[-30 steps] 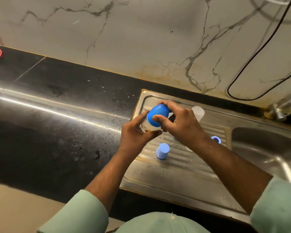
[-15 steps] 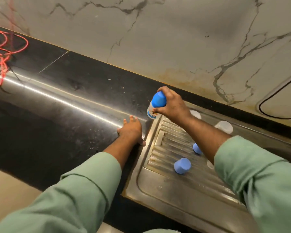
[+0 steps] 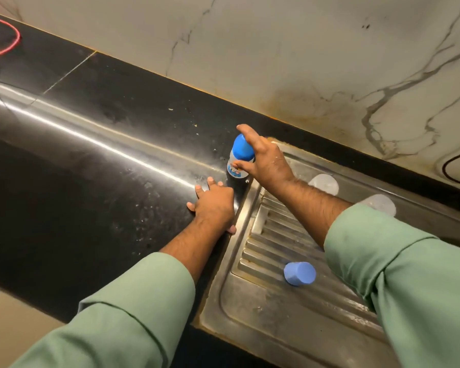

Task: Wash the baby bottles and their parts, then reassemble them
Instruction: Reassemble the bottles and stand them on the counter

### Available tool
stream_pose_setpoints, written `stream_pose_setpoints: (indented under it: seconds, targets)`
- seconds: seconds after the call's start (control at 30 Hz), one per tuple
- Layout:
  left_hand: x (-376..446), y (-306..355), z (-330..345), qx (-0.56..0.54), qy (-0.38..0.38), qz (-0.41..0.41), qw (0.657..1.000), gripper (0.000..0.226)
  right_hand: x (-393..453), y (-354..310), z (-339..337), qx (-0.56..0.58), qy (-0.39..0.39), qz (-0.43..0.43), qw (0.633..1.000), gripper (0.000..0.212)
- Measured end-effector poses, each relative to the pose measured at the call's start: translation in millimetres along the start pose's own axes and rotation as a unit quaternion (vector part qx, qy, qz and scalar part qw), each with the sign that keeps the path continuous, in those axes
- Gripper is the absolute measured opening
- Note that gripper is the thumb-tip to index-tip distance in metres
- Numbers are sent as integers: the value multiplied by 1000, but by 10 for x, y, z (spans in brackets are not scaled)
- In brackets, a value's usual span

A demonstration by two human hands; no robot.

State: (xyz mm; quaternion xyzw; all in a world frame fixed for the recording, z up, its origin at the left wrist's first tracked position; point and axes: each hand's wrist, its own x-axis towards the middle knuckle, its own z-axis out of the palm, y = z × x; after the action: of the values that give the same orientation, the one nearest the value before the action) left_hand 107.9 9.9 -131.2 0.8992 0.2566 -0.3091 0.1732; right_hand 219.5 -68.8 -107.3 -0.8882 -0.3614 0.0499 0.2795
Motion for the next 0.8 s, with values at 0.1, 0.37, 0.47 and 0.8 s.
stream_pose_setpoints:
  seconds: [0.1,0.37,0.47,0.8]
  targets:
    - [24,16,2,1,4,-4,1000,118,9,-70,-30,39,-4,37,999,97]
    - [-197,-71,36,-35,35,10,999,113,-293,-273,-610,88,-3,91,992,108]
    - [-444,33,159,-68,115,73,988,44,-797,-152,-989,72,51,82,993,34]
    - [-1295,1086,681,-164,277,283,903,51,-2619,943,-1588,40,75,247,965,17]
